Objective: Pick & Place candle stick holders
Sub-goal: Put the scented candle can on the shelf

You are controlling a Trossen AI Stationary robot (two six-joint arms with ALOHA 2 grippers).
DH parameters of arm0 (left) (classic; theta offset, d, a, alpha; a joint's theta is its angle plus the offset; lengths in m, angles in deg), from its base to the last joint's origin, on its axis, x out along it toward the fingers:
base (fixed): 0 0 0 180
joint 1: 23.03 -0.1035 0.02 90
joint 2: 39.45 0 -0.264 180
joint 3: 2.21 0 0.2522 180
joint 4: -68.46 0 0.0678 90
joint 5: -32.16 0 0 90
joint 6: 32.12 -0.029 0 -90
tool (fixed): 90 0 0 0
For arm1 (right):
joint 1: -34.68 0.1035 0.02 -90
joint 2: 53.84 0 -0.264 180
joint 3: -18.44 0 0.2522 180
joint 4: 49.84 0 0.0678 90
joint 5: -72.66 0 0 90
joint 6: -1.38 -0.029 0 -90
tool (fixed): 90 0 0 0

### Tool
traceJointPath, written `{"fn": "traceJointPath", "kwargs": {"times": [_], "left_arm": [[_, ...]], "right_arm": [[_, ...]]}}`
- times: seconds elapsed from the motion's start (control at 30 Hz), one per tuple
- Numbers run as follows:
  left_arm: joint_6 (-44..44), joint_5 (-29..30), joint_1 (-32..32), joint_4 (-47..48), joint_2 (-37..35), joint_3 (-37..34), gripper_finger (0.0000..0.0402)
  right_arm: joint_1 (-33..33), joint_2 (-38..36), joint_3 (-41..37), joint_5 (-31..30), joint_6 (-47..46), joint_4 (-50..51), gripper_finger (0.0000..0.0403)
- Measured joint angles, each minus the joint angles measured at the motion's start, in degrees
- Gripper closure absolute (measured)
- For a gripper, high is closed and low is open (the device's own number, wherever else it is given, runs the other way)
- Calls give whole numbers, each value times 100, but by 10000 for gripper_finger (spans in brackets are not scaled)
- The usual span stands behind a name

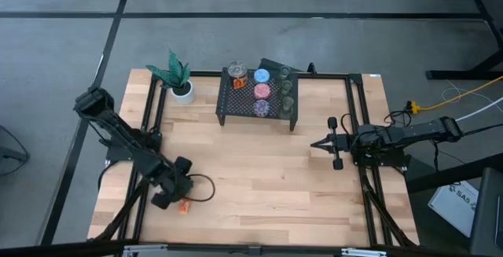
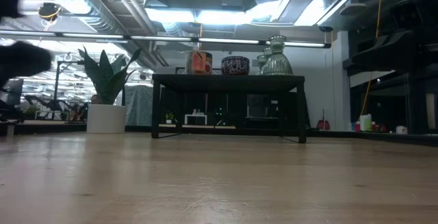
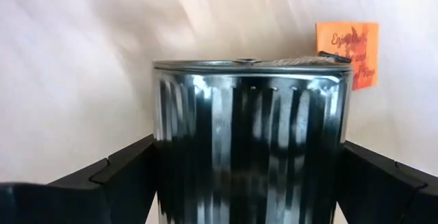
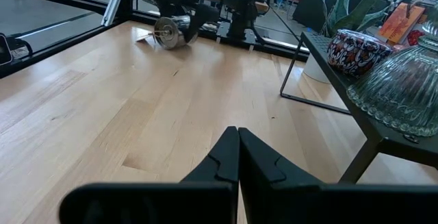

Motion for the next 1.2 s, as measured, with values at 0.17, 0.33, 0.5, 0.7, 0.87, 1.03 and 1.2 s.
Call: {"fn": "traceJointPath", "kwargs": {"times": [0.17, 0.33, 0.5, 0.7, 0.87, 1.03, 1.2], "left_arm": [[-1098, 259, -782, -674, 0, 0, 48], [-2338, 198, -1547, -1722, 41, -2, 48], [-2767, 170, -1994, -2846, 401, -2, 48], [-2742, 169, -2088, -4044, 1081, 11, 48], [-2091, 749, -1847, -4415, 1274, 17, 48], [-1629, 1511, -1541, -4303, 1202, -4, 48], [-1448, 2195, -1413, -4333, 1090, -7, 48]], "right_arm": [[0, 0, 0, 0, 0, 2, 400], [1, 0, -2, 2, 0, 2, 400], [2, 0, 0, 0, 0, 0, 400], [0, -2, -2, 2, 0, 1, 400], [1, -2, -2, 0, 0, 1, 400], [1, -1, -1, 0, 0, 2, 400], [2, -2, 0, 2, 0, 0, 400]]}}
